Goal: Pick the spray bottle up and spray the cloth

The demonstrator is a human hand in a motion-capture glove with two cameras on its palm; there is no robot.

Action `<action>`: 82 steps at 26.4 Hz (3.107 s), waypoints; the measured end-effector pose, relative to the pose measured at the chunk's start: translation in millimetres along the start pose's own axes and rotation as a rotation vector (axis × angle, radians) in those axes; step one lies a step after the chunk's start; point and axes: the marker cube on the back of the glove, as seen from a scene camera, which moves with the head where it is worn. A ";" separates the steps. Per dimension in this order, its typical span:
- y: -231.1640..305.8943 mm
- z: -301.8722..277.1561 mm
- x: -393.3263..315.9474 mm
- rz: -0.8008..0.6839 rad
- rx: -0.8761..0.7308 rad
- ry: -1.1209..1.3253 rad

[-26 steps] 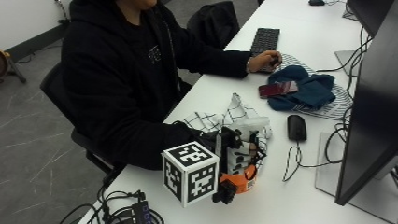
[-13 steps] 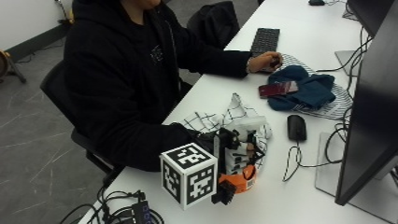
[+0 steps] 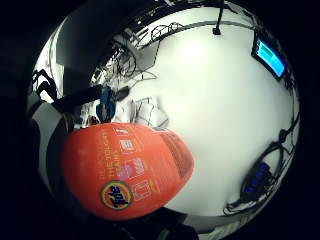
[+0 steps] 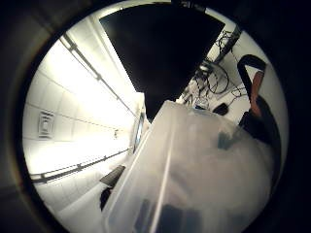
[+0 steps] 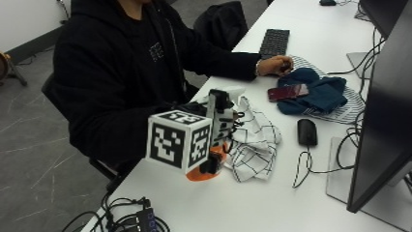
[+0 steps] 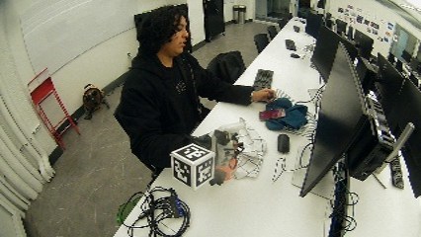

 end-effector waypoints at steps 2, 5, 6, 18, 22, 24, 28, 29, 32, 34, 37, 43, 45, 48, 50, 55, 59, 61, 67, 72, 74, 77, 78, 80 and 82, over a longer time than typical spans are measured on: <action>11.1 -3.4 -14.7 0.033 -0.097 0.092; 22.6 -4.0 -32.1 0.081 -0.206 0.246; 24.5 -2.9 -36.7 0.091 -0.232 0.304; 31.0 48.3 -51.6 0.226 -0.628 1.009; 32.8 74.1 -41.2 0.242 -0.733 1.185; 35.1 86.9 -34.2 0.248 -0.783 1.250; 25.3 115.3 -19.7 0.285 -0.821 1.331; 19.6 123.4 -16.0 0.298 -0.820 1.342; 33.6 133.3 1.3 0.294 -0.879 1.396; 50.9 134.9 12.4 0.280 -0.933 1.430; 58.6 140.2 18.1 0.270 -0.959 1.447; 49.2 145.5 -22.4 0.106 -0.835 1.323; 44.7 150.7 -48.2 0.019 -0.761 1.223; 41.1 162.5 -91.3 -0.092 -0.663 1.016; 40.7 172.2 -117.0 -0.157 -0.620 0.879; 39.5 207.3 -165.9 -0.272 -0.551 0.489; 39.4 237.2 -185.2 -0.286 -0.515 0.117; 40.2 250.4 -185.0 -0.282 -0.503 -0.021; 16.8 315.2 -169.7 -0.274 -0.283 -0.225; -17.1 333.5 -168.8 -0.282 -0.239 -0.292; 2.8 333.8 -161.3 -0.282 -0.271 -0.281; 15.8 338.1 -155.6 -0.305 -0.282 -0.240; 16.4 339.1 -155.4 -0.313 -0.273 -0.232; 16.4 339.7 -155.4 -0.323 -0.253 -0.227; 15.6 340.1 -154.3 -0.329 -0.235 -0.218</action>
